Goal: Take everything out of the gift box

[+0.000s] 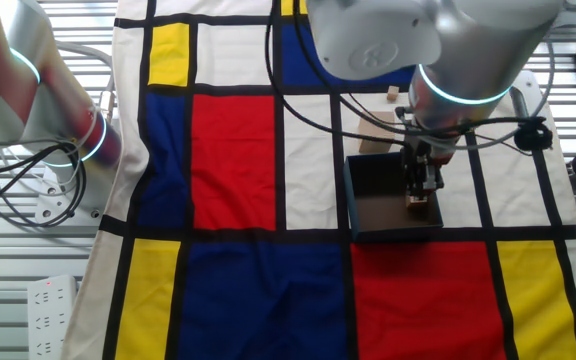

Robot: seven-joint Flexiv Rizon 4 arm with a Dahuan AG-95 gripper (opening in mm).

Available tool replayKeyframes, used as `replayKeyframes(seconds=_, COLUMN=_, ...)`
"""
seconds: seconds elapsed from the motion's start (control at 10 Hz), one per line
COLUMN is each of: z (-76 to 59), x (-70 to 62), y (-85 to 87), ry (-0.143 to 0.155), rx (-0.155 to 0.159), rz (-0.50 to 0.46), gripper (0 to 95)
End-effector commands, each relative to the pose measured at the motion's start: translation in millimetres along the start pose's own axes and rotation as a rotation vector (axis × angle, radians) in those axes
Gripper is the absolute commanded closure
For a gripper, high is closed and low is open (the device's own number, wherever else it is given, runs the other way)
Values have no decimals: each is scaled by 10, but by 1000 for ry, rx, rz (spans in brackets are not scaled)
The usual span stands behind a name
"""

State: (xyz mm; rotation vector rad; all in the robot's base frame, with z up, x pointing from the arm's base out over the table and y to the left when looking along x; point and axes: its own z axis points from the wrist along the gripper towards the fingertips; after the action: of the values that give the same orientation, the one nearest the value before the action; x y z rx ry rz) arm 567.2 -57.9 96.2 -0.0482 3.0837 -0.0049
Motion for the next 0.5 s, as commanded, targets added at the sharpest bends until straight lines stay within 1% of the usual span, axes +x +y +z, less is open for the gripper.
replayKeyframes(seconds=0.1, z=68, x=0, y=-14, ry=-1, rx=4, rz=1, gripper=570)
replayKeyframes(seconds=0.3, z=165, x=-10, y=-18, ry=-6, rx=9, rz=2, gripper=570)
replayKeyframes(seconds=0.5, z=211, x=-22, y=-17, ry=-9, rx=9, rz=2, gripper=570)
